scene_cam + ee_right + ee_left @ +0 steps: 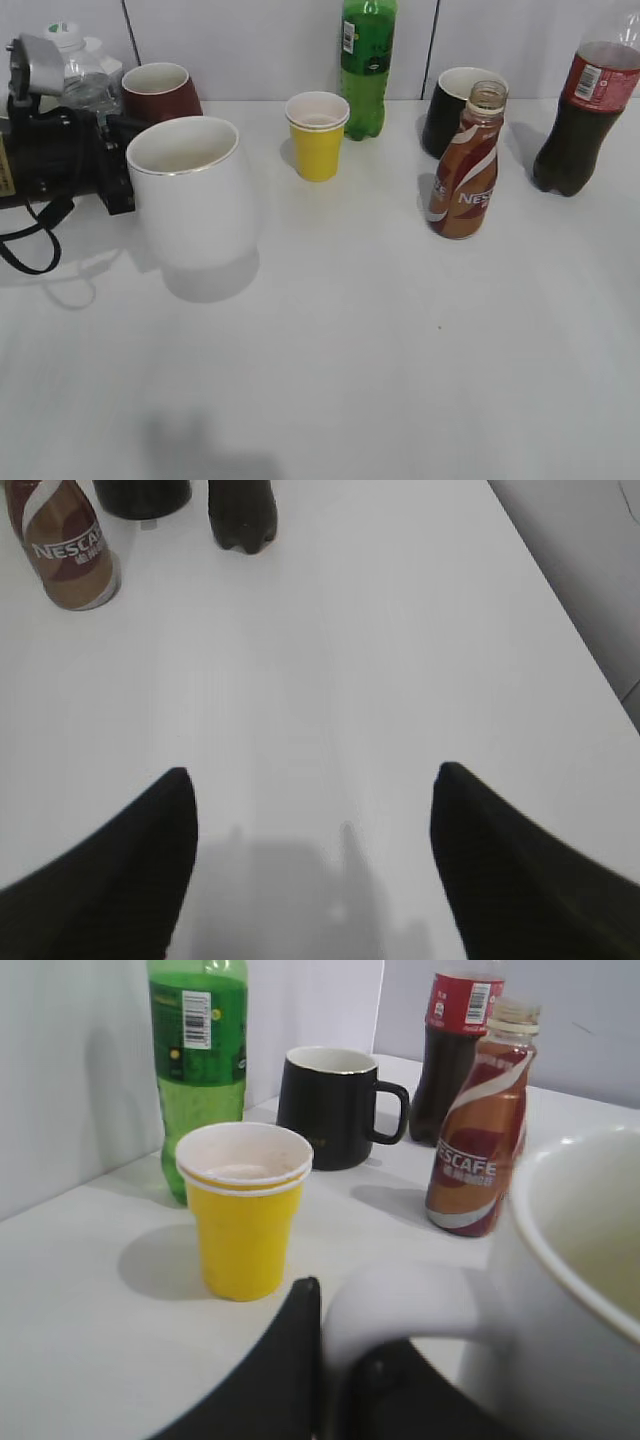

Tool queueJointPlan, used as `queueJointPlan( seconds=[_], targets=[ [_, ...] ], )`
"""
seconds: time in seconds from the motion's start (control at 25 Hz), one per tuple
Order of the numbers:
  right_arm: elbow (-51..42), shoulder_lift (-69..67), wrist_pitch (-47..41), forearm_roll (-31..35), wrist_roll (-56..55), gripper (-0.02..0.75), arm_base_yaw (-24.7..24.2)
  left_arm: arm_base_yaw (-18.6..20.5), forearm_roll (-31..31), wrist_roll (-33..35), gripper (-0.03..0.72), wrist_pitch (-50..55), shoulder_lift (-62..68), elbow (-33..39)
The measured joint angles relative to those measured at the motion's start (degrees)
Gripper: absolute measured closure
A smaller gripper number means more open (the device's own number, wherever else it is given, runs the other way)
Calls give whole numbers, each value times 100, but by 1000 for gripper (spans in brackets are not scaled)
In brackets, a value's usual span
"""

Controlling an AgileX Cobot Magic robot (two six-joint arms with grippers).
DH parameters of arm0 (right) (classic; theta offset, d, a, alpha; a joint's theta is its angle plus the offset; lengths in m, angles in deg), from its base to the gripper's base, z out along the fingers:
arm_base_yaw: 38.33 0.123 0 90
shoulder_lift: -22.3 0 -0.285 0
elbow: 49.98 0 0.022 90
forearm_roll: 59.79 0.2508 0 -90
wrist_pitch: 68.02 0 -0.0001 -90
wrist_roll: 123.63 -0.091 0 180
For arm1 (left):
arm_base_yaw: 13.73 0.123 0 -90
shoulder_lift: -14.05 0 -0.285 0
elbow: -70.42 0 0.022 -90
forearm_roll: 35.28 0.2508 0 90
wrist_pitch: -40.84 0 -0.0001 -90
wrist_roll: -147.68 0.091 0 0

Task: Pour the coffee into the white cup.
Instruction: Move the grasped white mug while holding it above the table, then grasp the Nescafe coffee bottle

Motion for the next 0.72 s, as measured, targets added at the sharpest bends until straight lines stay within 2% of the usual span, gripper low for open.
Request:
queueJointPlan(
  seconds=[0.08,0.2,0.4,0.72],
  targets=[
    [74,-313,524,-6,0,168,0,0,40,0,653,0,0,0],
    [101,-955,1845,-15,0,168,0,0,76,0,653,0,0,0],
    [53,-2343,3512,29,152,168,0,0,87,0,653,0,0,0],
    [-1294,-3945,7372,21,238,168,5,0,94,0,653,0,0,0]
  ],
)
